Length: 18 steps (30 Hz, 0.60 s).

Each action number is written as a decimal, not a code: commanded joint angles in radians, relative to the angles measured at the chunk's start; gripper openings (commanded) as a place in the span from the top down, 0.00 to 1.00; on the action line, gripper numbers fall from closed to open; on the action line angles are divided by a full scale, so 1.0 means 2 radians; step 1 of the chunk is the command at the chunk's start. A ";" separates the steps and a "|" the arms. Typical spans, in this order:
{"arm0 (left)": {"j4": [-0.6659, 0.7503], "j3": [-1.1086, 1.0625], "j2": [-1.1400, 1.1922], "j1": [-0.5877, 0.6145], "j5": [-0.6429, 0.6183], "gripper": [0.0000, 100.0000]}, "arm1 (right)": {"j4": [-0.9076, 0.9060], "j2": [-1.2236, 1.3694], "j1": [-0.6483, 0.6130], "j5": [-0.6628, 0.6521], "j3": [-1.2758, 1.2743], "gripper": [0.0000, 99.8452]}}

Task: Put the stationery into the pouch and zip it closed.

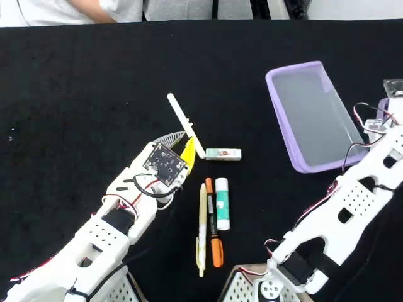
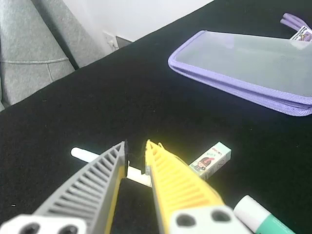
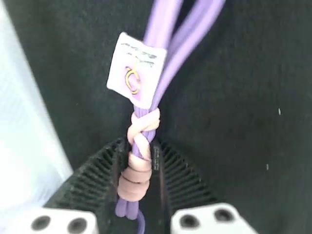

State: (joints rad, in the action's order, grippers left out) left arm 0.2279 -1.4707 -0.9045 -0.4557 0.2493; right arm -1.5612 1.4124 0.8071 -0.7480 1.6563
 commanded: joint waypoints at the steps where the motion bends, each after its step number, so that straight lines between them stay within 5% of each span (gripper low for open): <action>1: -0.001 0.004 -0.013 -0.006 0.005 0.92 | -0.064 -0.104 0.009 0.051 0.008 0.99; 18: -0.001 0.004 -0.015 -0.002 0.005 0.92 | -0.104 -0.258 -0.068 0.141 0.007 0.99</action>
State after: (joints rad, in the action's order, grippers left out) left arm 0.2279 -1.4707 -0.9106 -0.4542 0.2493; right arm -1.7346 1.0165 0.7350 -0.5040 1.6563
